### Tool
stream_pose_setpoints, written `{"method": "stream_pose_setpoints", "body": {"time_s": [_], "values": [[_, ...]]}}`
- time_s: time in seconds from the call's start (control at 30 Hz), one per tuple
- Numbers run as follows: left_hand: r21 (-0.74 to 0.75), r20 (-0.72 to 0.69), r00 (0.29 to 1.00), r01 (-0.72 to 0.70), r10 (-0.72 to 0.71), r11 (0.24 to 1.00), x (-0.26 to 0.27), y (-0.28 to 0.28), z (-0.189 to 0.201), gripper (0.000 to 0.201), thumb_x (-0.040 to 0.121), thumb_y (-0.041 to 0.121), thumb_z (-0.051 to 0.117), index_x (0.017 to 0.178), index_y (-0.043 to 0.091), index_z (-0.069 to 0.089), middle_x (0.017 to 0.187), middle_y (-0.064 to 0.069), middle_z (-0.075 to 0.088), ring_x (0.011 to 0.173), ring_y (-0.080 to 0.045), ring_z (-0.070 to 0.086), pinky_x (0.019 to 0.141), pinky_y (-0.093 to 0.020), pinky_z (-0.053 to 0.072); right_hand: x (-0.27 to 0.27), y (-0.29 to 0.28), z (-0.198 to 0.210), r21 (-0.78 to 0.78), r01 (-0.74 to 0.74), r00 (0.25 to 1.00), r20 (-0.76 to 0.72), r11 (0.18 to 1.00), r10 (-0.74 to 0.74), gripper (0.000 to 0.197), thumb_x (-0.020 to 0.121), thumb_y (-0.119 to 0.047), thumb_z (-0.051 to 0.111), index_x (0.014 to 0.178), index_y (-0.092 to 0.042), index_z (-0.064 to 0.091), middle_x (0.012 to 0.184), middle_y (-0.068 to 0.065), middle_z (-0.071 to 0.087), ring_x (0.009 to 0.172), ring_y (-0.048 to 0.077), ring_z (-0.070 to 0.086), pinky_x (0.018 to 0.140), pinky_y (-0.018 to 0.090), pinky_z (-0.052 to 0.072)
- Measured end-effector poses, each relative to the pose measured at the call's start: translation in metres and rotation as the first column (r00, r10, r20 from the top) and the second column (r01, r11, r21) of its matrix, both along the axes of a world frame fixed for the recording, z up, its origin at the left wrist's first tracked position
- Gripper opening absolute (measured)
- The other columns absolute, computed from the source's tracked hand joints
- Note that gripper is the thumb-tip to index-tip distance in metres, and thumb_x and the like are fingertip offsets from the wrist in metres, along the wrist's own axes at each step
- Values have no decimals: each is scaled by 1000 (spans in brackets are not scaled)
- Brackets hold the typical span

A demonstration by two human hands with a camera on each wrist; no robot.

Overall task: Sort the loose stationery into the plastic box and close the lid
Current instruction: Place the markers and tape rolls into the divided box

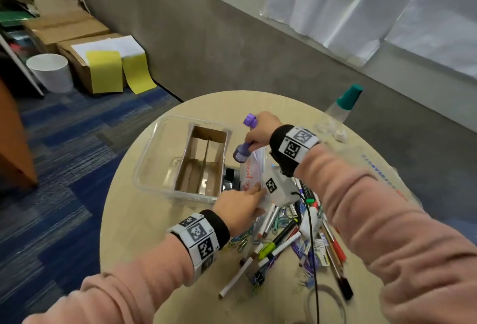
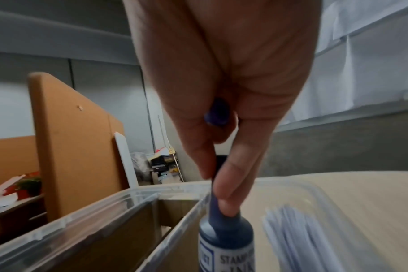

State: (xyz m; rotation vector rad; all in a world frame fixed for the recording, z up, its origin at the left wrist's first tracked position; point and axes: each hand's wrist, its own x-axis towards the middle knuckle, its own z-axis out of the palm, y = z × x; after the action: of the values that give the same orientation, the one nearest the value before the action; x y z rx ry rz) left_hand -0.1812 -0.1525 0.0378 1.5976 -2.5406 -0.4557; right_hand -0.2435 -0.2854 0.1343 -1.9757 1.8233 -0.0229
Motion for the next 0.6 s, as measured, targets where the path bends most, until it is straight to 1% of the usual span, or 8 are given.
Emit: {"method": "stream_pose_setpoints", "body": {"time_s": [0.07,0.13,0.2,0.23,0.3,0.37,0.5,0.6], "values": [[-3,2,1000,18,-18,1000,1,1,-1,49,96,34,38,142,23,26,148,2,35,98,-31,62,74,-37,48,7,-5,-7,62,36,999,-28,997,-34,27,78,-14,71,67,-11,46,74,6,58,69,18,55,47,21,38],[-3,4,1000,23,-22,1000,1,1,-2,51,96,34,38,144,21,23,147,1,35,93,-33,62,71,-37,47,12,-8,-12,112,82,997,-15,990,-81,20,79,-11,70,84,-8,52,85,11,61,67,20,58,47,22,42],[-9,12,1000,23,-23,1000,1,2,-3,52,96,33,37,144,19,21,140,-4,44,89,-34,62,66,-36,45,14,-10,-18,128,126,992,-25,984,-124,29,79,-11,70,102,-7,54,89,12,61,68,21,60,47,24,44],[-10,17,1000,21,-21,1000,1,3,-3,50,97,32,37,142,17,23,133,-6,51,87,-34,62,64,-34,42,16,-11,-20,126,145,989,-36,981,-141,33,78,-12,70,106,-6,54,89,12,61,73,22,61,51,25,47],[-6,31,999,16,-15,1000,1,4,0,42,97,32,36,135,13,34,119,-9,58,85,-33,62,62,-33,38,18,-13,-23,110,174,984,-64,979,-167,38,77,-14,71,109,-7,53,85,9,59,78,23,61,60,29,50],[9,43,999,15,-15,1000,1,4,2,35,98,32,35,123,10,43,110,-11,61,86,-33,62,63,-33,36,22,-14,-26,106,188,981,-76,976,-181,40,76,-17,72,109,-9,52,78,7,57,72,20,58,59,29,48],[15,40,998,45,-46,999,0,5,3,30,99,30,35,107,8,52,101,-12,62,83,-33,62,62,-33,36,28,-16,-35,156,217,976,-41,964,-213,39,77,-13,72,112,-6,54,86,9,64,74,20,64,73,29,56],[13,36,998,48,-49,999,1,6,4,30,98,30,35,107,7,52,102,-12,62,83,-33,62,62,-33,37,27,-19,-35,217,239,968,28,946,-251,40,85,-6,64,121,-2,49,90,12,65,69,20,65,58,26,56]]}}
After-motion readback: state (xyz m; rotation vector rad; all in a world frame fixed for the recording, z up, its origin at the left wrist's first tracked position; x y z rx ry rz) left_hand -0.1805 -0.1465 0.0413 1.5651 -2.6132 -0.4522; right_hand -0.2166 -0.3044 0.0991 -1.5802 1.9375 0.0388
